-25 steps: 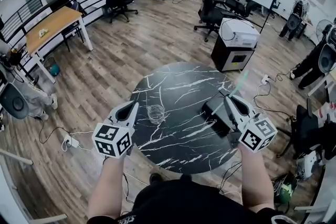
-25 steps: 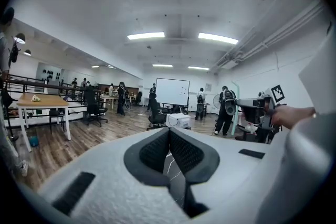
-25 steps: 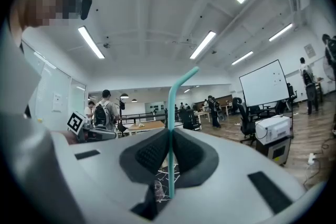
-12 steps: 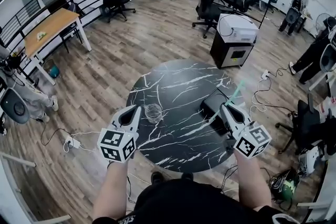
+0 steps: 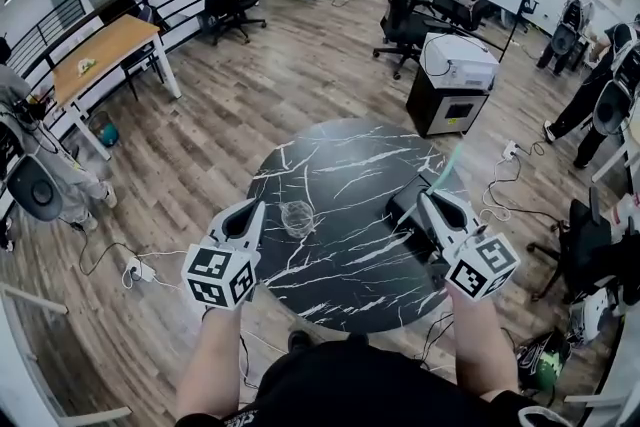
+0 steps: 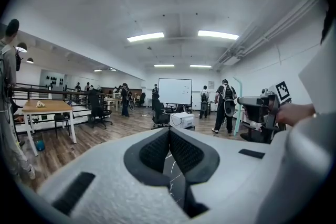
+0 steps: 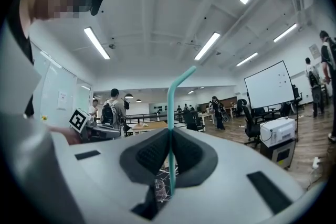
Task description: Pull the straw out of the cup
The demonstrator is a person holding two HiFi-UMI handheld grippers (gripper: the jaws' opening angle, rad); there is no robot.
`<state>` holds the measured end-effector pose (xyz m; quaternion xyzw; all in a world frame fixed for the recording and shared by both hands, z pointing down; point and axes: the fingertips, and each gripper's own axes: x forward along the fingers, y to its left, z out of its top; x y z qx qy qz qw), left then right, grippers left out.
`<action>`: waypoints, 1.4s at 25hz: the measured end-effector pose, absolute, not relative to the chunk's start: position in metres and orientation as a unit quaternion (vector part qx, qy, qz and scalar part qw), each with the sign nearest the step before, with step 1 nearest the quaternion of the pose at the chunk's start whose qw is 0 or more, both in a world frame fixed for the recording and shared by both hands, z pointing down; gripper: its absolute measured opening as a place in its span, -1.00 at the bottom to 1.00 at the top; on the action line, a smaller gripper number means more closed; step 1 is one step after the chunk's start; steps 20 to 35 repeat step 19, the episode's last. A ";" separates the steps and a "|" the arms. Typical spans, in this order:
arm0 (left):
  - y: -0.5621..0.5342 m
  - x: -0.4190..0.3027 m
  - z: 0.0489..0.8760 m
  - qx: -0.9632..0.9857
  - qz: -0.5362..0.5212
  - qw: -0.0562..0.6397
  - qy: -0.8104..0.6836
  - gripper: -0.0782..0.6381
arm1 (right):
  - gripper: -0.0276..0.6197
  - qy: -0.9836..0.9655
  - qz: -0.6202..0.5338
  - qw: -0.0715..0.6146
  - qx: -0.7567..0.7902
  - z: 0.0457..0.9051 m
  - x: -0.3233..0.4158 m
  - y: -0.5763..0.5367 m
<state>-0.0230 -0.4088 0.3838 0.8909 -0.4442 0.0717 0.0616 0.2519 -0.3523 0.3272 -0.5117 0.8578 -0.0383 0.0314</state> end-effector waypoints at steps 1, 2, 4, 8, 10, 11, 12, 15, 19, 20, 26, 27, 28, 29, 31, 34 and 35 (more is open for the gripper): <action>-0.408 -0.024 0.385 0.890 0.071 0.063 -0.445 -0.75 | -0.85 0.857 -0.038 0.033 -0.512 0.326 0.252 -0.352; -0.408 -0.025 0.385 0.890 0.071 0.063 -0.446 -0.75 | -0.85 0.857 -0.038 0.034 -0.513 0.326 0.253 -0.352; -0.409 -0.025 0.386 0.890 0.072 0.065 -0.446 -0.75 | -0.86 0.857 -0.038 0.035 -0.513 0.325 0.253 -0.354; -0.411 -0.025 0.388 0.889 0.074 0.068 -0.447 -0.75 | -0.86 0.855 -0.044 0.033 -0.516 0.329 0.256 -0.355; -0.409 -0.025 0.390 0.889 0.076 0.068 -0.447 -0.75 | -0.86 0.854 -0.047 0.033 -0.518 0.332 0.258 -0.353; -0.409 -0.025 0.391 0.889 0.076 0.069 -0.446 -0.75 | -0.86 0.853 -0.048 0.033 -0.519 0.333 0.259 -0.352; -0.409 -0.025 0.392 0.889 0.077 0.069 -0.446 -0.75 | -0.86 0.853 -0.049 0.032 -0.519 0.335 0.259 -0.352; -0.409 -0.025 0.393 0.889 0.079 0.071 -0.445 -0.75 | -0.86 0.852 -0.052 0.030 -0.520 0.338 0.260 -0.352; -0.410 -0.028 0.394 0.889 0.081 0.073 -0.445 -0.75 | -0.86 0.852 -0.053 0.029 -0.521 0.339 0.259 -0.353; -0.410 -0.028 0.394 0.889 0.081 0.073 -0.445 -0.75 | -0.86 0.852 -0.053 0.029 -0.521 0.339 0.259 -0.353; -0.410 -0.028 0.394 0.889 0.081 0.073 -0.445 -0.75 | -0.86 0.852 -0.053 0.029 -0.521 0.339 0.259 -0.353; -0.410 -0.028 0.394 0.889 0.081 0.073 -0.445 -0.75 | -0.86 0.852 -0.053 0.029 -0.521 0.339 0.259 -0.353; -0.410 -0.028 0.394 0.889 0.081 0.073 -0.445 -0.75 | -0.86 0.852 -0.053 0.029 -0.521 0.339 0.259 -0.353; -0.410 -0.028 0.394 0.889 0.081 0.073 -0.445 -0.75 | -0.86 0.852 -0.053 0.029 -0.521 0.339 0.259 -0.353; -0.410 -0.028 0.394 0.889 0.081 0.073 -0.445 -0.75 | -0.86 0.852 -0.053 0.029 -0.521 0.339 0.259 -0.353; -0.410 -0.028 0.394 0.889 0.081 0.073 -0.445 -0.75 | -0.86 0.852 -0.053 0.029 -0.521 0.339 0.259 -0.353; -0.410 -0.028 0.394 0.889 0.081 0.073 -0.445 -0.75 | -0.86 0.852 -0.053 0.029 -0.521 0.339 0.259 -0.353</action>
